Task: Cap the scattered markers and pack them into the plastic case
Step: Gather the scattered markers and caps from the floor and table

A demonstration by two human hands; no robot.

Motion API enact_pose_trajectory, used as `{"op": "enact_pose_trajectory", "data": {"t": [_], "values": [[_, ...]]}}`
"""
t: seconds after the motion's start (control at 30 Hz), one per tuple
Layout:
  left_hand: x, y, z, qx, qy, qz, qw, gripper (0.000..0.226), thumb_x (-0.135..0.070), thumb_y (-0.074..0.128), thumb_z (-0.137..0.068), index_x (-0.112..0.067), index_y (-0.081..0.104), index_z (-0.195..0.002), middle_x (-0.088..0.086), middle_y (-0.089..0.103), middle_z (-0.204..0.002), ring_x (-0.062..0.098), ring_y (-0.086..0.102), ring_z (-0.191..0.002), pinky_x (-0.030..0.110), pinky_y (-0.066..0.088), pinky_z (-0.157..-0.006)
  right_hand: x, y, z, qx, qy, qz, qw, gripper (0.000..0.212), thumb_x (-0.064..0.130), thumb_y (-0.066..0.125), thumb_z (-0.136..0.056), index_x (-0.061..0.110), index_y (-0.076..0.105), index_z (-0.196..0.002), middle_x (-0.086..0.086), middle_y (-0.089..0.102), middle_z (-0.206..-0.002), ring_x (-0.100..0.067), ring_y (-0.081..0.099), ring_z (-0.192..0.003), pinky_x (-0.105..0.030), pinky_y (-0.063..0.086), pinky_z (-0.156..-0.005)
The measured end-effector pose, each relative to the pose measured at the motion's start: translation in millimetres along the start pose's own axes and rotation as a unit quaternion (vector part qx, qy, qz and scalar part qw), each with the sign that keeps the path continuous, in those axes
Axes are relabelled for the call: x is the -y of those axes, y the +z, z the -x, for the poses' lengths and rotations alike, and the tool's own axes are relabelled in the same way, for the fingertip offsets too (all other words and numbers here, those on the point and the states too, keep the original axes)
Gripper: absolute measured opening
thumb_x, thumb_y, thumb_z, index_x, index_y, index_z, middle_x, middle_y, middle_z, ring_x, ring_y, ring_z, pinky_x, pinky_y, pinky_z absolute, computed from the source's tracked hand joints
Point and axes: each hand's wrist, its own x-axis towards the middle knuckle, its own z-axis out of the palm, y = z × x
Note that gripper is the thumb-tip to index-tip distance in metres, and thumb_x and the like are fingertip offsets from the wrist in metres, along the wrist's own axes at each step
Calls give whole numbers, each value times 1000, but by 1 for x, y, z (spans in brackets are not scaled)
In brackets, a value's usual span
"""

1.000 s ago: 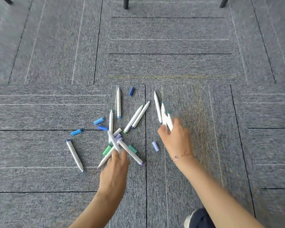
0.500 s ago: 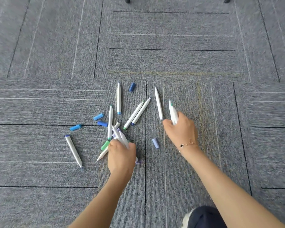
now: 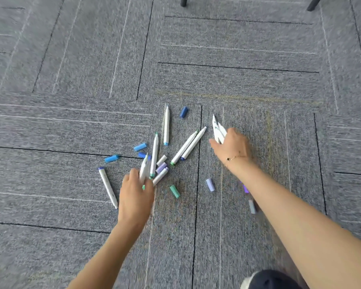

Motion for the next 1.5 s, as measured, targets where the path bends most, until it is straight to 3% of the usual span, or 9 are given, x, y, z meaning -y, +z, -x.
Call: {"op": "enact_pose_trajectory", "data": {"t": [0.23,0.33,0.53,0.6,0.8,0.9,1.13,1.23,1.5], "values": [[-3,-15,-18,124,106,-93,982,16,-24,55,-93,-10,60,-99,-1,60,-76,9,53,-55,21,49,-51,11,16,-8,3,47,14,999,46,26,59,-92,0,43,-126,-11,60,-108,-18,49,-74,-23,30,-47],[-19,-6,-14,172,-147,116,967,27,-26,50,-97,-4,63,-90,2,64,-67,5,41,-39,14,33,-33,4,18,-8,35,44,-5,998,45,22,59,-91,-2,44,-125,-12,60,-101,-14,49,-61,-20,28,-40],[-45,2,-17,143,-554,497,652,34,-37,51,-95,-3,55,-99,10,67,-78,3,25,-23,13,24,-24,-4,12,3,67,55,-97,992,20,27,54,-91,7,53,-89,2,45,-63,-10,38,-47,-18,27,-37],[-48,5,-22,109,-588,521,609,37,-37,49,-96,-1,58,-99,8,64,-70,3,25,-21,13,22,-23,-4,11,4,49,50,-124,990,20,27,52,-92,8,54,-89,2,46,-62,-11,39,-47,-20,30,-39],[-74,10,-19,89,-559,487,665,39,-28,38,-102,-6,53,-74,-3,27,-57,6,20,-42,12,20,-37,2,8,8,21,-23,-106,994,22,26,52,-94,7,60,-98,5,45,-60,-9,40,-45,-19,27,-38],[-67,13,-22,62,-561,465,682,36,-36,44,-97,-3,55,-88,2,47,-62,9,24,-44,19,26,-41,7,5,9,10,-31,-120,992,19,27,51,-94,10,58,-97,5,44,-60,-9,36,-44,-19,24,-38],[-48,-19,-29,-112,-384,298,867,32,-29,40,-91,-8,47,-67,8,54,-68,15,45,-55,28,38,-53,21,12,4,-39,14,-208,977,11,21,55,-91,10,53,-90,-4,60,-72,-12,54,-52,-23,41,-42],[-28,-33,-42,-154,-356,257,885,31,-30,40,-92,-9,49,-70,6,54,-70,15,46,-57,30,42,-57,28,27,6,-22,91,-320,943,16,13,49,-94,1,52,-106,-15,65,-88,-18,64,-56,-30,57,-48],[33,-65,-53,-107,-312,134,935,29,-28,46,-94,-1,54,-90,7,54,-69,16,46,-53,24,35,-46,44,43,7,20,171,-243,955,40,39,62,-87,0,56,-93,-14,58,-83,-25,56,-70,-25,33,-48]]}}
